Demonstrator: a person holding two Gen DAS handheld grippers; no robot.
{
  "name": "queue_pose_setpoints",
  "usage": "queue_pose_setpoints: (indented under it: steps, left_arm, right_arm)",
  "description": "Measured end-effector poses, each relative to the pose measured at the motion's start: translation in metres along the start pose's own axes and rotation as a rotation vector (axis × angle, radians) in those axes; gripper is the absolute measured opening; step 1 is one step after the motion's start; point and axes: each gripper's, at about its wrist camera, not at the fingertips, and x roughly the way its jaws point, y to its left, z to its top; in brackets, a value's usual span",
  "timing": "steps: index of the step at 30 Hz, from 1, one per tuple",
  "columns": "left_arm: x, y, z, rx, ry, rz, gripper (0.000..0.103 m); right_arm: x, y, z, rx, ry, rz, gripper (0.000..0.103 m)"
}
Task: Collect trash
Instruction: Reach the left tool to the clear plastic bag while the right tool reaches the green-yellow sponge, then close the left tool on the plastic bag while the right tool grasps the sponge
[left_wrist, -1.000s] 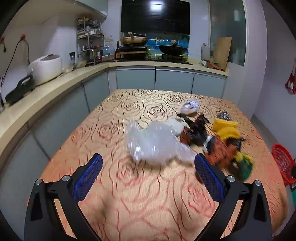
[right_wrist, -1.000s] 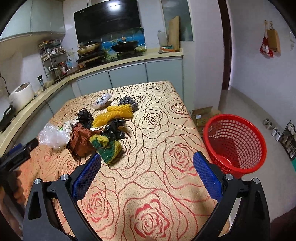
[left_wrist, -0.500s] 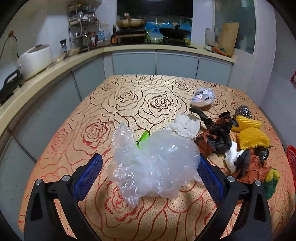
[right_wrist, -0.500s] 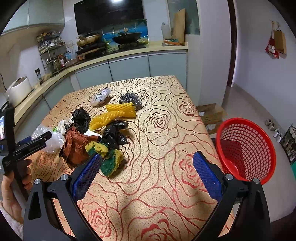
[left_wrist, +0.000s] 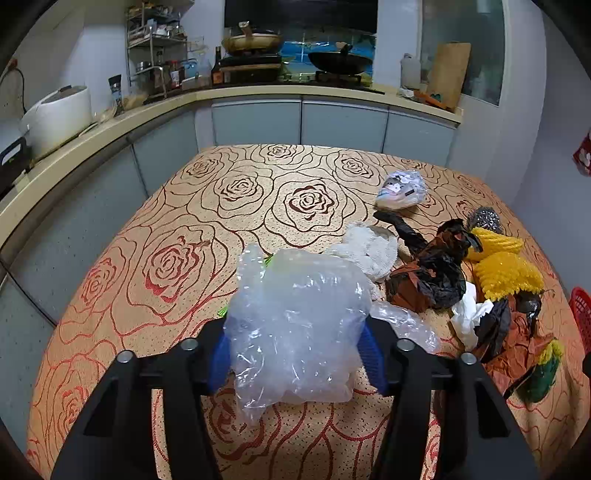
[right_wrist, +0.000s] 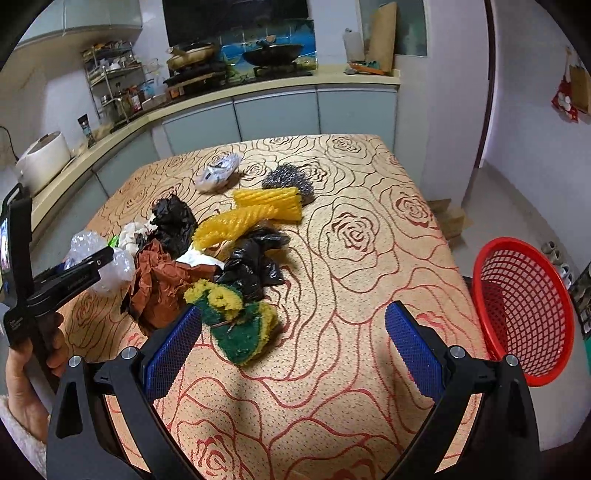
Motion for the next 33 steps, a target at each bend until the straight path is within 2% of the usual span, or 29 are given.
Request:
queue_pose_setpoints:
  steps: [6, 14, 18, 26, 33]
  left_arm:
    - [-0.006, 0.000, -0.001, 0.005, -0.020, 0.001, 0.042]
    - [-0.027, 0.010, -0.003, -0.011, -0.057, 0.038, 0.041]
    - [-0.036, 0.017, -0.003, -0.028, -0.069, 0.044, 0.041]
    - [-0.046, 0.024, -0.007, -0.037, -0.082, 0.051, 0.041]
    - [-0.051, 0.020, -0.010, -0.029, -0.097, 0.053, 0.041]
  right_arm:
    - [0.012, 0.012, -0.003, -0.036, 0.014, 0.006, 0.097]
    - [0.028, 0.026, -0.005, -0.082, 0.024, 0.019, 0.096]
    - [0.040, 0.034, -0.004, -0.107, 0.052, 0.034, 0.089]
    - [0.058, 0.036, -0.005, -0.100, 0.107, 0.050, 0.059]
    - [0.059, 0.034, -0.007, -0.097, 0.101, 0.055, 0.050]
